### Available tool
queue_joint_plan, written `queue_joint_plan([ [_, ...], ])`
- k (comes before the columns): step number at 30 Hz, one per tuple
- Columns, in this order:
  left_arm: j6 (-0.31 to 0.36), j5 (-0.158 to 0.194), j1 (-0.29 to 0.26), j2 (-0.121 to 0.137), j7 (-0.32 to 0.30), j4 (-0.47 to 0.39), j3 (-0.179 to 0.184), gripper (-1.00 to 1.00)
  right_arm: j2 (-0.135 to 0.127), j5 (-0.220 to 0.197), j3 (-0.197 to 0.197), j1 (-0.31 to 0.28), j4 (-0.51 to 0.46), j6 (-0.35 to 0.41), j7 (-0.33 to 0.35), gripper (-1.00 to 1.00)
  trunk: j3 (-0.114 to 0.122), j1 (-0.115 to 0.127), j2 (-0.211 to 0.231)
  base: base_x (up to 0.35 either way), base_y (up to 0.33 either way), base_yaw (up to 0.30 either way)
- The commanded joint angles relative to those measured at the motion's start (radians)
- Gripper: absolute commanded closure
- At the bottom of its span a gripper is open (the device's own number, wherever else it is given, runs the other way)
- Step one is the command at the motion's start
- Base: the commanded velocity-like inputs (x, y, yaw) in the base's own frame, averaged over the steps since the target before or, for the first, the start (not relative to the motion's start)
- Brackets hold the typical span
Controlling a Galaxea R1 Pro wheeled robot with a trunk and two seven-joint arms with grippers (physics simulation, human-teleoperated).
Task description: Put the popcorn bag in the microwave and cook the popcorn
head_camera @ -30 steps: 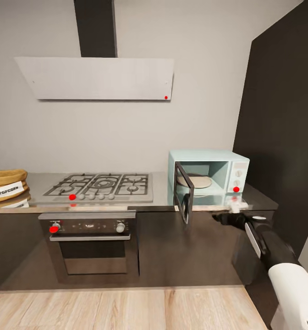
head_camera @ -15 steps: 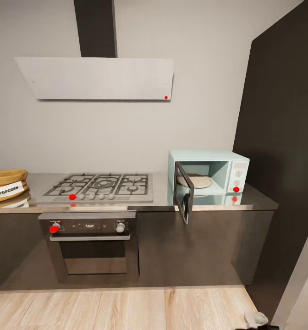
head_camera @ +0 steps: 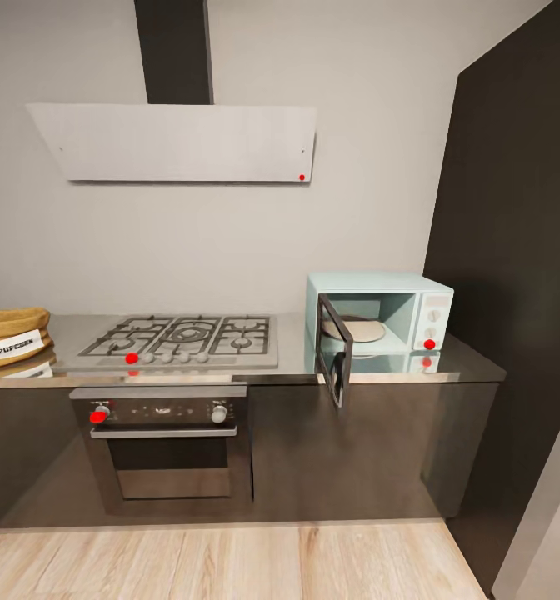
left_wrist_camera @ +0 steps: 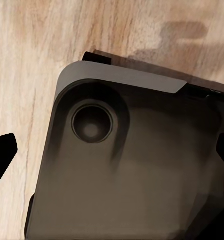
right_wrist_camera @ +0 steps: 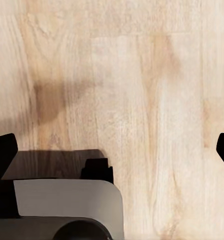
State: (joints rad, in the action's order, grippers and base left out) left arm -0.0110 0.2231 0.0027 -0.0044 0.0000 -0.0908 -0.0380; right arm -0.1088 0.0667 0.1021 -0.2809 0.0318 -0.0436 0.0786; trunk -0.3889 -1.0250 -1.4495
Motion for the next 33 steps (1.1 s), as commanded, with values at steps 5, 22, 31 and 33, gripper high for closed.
queue_joint_plan([
  [5,-0.001,0.004,0.0,0.0,0.0,-0.001,-0.003,-1.0,0.006,0.008,0.008,-0.001,0.003,0.013,0.006,-1.0,-0.001,0.0,-0.001,0.0,0.0,0.0],
  [22,-0.001,0.004,0.0,0.0,0.002,-0.003,-0.003,-1.0,0.081,0.017,0.001,0.022,0.003,0.033,-0.038,-1.0,0.005,0.0,-0.001,0.0,0.0,0.246],
  [31,-0.001,0.007,0.0,0.0,0.002,-0.003,-0.003,-1.0,0.125,0.132,-0.016,0.051,0.003,0.034,-0.066,-1.0,0.009,0.0,-0.001,0.0,0.0,0.268],
  [33,-0.001,0.007,0.0,0.0,0.002,-0.003,-0.003,-1.0,0.124,0.135,-0.016,0.051,0.003,0.028,-0.067,-1.0,0.011,0.0,-0.001,0.0,0.0,0.268],
])
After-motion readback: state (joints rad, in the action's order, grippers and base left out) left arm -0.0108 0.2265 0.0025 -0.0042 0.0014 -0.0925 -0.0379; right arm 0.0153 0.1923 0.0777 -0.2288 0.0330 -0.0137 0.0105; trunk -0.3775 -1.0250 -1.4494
